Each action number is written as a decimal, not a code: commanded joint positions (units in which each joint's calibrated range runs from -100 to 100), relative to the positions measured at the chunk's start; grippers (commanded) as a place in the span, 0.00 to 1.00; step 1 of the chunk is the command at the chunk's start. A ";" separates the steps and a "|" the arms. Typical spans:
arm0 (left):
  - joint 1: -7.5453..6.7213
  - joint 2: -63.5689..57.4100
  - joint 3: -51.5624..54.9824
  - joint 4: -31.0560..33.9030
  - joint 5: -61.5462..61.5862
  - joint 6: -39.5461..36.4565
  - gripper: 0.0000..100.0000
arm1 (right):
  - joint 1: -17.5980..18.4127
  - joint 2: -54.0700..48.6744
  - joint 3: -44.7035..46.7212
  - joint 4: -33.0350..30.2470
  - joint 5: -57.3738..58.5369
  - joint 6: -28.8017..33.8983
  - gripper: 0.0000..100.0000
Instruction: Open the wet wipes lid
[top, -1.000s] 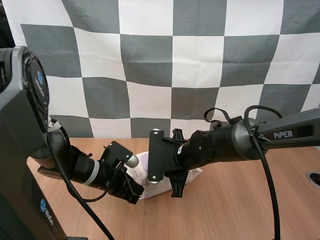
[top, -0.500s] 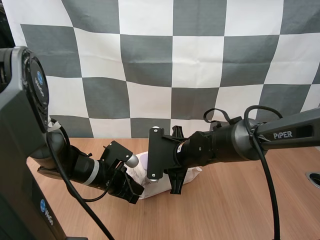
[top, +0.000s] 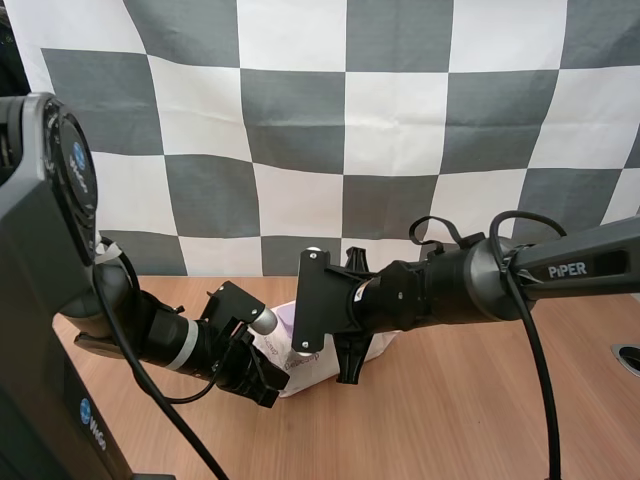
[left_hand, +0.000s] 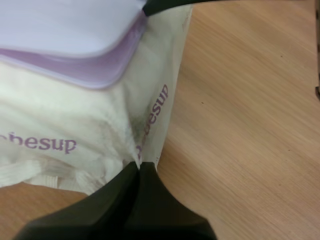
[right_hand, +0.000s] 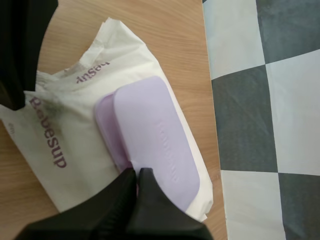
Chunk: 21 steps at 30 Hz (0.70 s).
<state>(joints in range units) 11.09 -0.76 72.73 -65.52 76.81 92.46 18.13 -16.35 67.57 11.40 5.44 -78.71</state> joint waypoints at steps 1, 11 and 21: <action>-0.01 -0.02 -0.02 0.07 0.58 0.93 0.00 | -0.02 0.00 -0.01 1.46 -1.92 0.06 0.00; -0.01 -0.02 -0.02 0.07 0.58 0.93 0.00 | -0.02 0.00 -0.12 1.93 -15.10 0.06 0.00; -0.01 -0.02 -0.02 0.50 0.38 0.93 0.00 | -0.02 2.58 -7.25 6.33 -15.15 0.06 0.00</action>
<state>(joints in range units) 11.09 -0.76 72.73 -65.18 77.25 92.46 18.13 -14.87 61.06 17.70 -10.09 -78.61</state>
